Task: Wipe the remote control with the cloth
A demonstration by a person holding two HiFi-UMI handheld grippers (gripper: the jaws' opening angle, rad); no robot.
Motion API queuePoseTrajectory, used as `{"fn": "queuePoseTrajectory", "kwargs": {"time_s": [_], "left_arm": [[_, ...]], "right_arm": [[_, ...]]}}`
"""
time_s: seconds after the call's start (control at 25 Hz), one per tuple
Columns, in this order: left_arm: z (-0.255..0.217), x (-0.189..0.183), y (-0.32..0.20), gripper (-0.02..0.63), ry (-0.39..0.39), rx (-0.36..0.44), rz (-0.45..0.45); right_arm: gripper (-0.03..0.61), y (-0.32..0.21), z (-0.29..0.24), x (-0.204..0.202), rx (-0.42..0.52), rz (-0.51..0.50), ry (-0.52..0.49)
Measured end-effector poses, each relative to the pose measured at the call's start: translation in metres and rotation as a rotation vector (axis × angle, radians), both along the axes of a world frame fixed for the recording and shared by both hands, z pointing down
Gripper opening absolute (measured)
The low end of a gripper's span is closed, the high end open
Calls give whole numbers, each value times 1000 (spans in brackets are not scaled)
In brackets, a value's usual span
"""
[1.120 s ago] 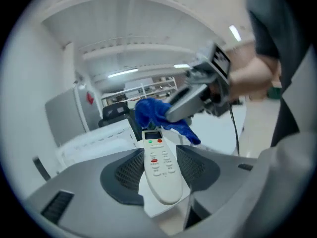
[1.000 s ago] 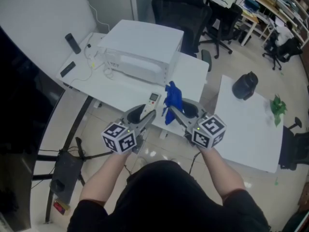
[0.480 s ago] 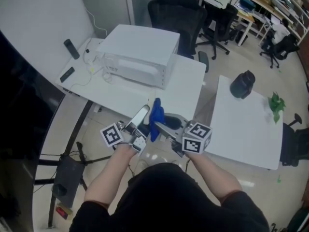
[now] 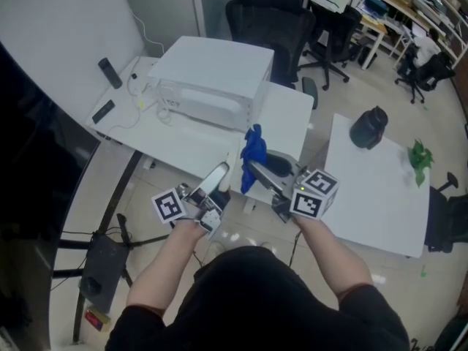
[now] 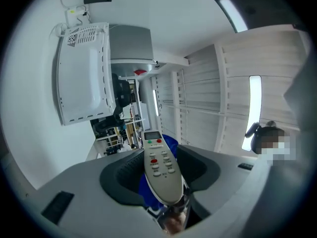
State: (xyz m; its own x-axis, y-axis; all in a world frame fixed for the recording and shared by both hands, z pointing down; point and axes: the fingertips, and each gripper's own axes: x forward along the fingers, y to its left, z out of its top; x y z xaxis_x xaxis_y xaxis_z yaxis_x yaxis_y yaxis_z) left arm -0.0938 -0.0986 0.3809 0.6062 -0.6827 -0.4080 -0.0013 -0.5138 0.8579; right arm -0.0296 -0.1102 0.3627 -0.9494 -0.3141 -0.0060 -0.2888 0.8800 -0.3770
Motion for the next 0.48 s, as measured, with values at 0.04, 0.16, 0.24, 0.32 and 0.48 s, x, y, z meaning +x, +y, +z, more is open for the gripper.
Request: {"fn": "queuePoseTrajectory", "kwargs": {"time_s": [0.04, 0.16, 0.24, 0.32, 0.48], "left_arm": [[-3, -6, -5, 212, 8, 2, -22], [-11, -20, -16, 212, 24, 10, -64], [-15, -20, -18, 212, 31, 17, -64], [-17, -14, -15, 212, 34, 22, -46], [-10, 1, -3, 212, 0, 20, 24]], "right_arm": [[129, 9, 1, -4, 1, -20, 2], [129, 37, 12, -22, 2, -91, 23], [129, 48, 19, -31, -2, -121, 36], [129, 50, 23, -34, -7, -126, 40], [129, 31, 20, -22, -2, -70, 32]]}}
